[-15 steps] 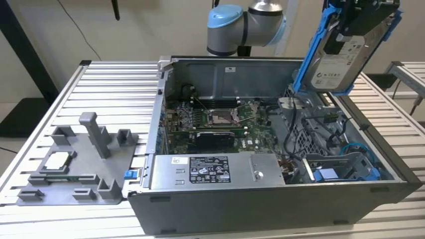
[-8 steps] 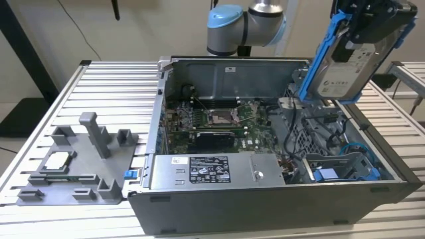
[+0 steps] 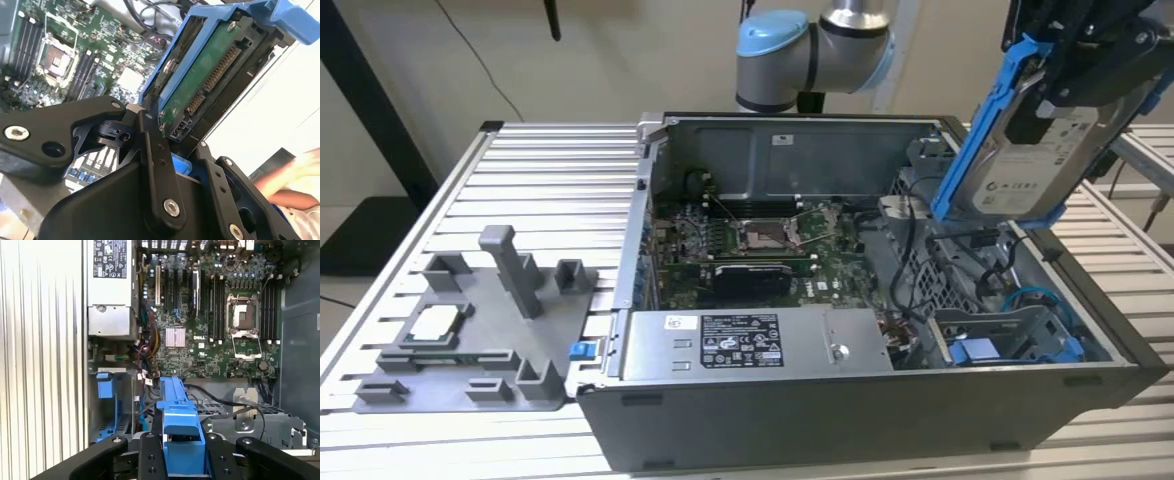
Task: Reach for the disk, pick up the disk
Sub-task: 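Pick up the disk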
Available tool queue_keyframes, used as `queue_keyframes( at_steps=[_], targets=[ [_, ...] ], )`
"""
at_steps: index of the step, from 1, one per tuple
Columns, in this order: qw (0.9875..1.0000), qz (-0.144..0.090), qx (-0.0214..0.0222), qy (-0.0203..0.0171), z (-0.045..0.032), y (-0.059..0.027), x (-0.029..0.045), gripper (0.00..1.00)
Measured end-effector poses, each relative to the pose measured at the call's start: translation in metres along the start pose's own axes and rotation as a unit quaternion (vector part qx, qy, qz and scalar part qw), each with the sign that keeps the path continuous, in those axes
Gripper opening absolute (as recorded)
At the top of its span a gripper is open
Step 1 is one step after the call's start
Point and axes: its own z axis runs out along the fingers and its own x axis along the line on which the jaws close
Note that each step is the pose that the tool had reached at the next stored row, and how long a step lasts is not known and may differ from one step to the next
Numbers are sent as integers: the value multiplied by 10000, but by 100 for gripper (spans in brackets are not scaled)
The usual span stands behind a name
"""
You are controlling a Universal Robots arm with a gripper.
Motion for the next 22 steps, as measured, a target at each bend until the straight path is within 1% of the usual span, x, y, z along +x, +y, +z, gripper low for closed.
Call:
queue_keyframes(
  at_steps=[7, 10, 16, 20, 22],
  targets=[
    [10000, 0, 0, 0, -11, -10, 203, 0],
    [10000, 0, 0, 0, -14, -13, 262, 0],
    [10000, 0, 0, 0, -18, -16, 338, 0],
    [10000, 0, 0, 0, -25, -19, 467, 0],
    [10000, 0, 0, 1, -28, -20, 512, 0]
  ],
)
